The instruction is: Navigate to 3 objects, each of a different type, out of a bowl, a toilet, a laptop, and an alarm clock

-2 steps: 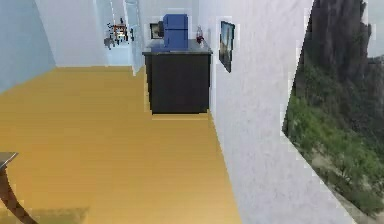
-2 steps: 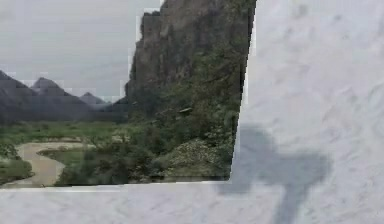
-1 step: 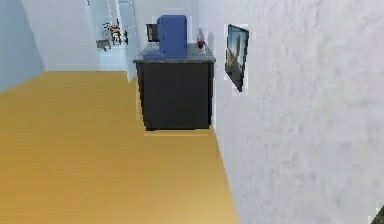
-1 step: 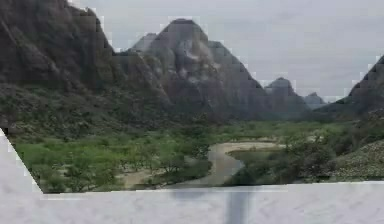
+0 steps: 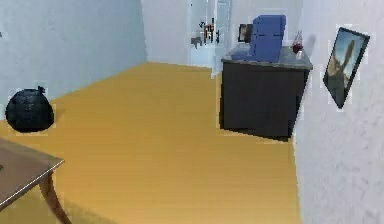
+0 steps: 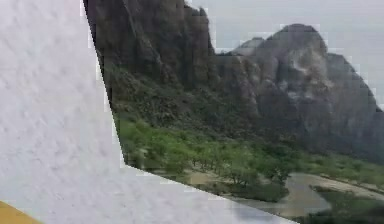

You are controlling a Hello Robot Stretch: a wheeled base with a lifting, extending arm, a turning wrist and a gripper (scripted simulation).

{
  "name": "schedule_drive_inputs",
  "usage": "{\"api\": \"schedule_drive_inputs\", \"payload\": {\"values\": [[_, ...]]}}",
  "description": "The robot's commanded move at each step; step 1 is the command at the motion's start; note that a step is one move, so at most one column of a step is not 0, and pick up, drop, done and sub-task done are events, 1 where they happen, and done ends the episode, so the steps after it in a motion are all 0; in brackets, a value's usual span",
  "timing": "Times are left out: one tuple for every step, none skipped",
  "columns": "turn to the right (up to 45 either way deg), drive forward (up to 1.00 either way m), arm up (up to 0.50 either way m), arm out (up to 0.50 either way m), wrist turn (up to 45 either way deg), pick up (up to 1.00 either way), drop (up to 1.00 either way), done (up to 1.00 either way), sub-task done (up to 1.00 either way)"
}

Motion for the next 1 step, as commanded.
{"api": "schedule_drive_inputs", "payload": {"values": [[0.0, 1.00, 0.00, 0.00, 0.0, 0.00, 0.00, 0.00, 0.00]]}}
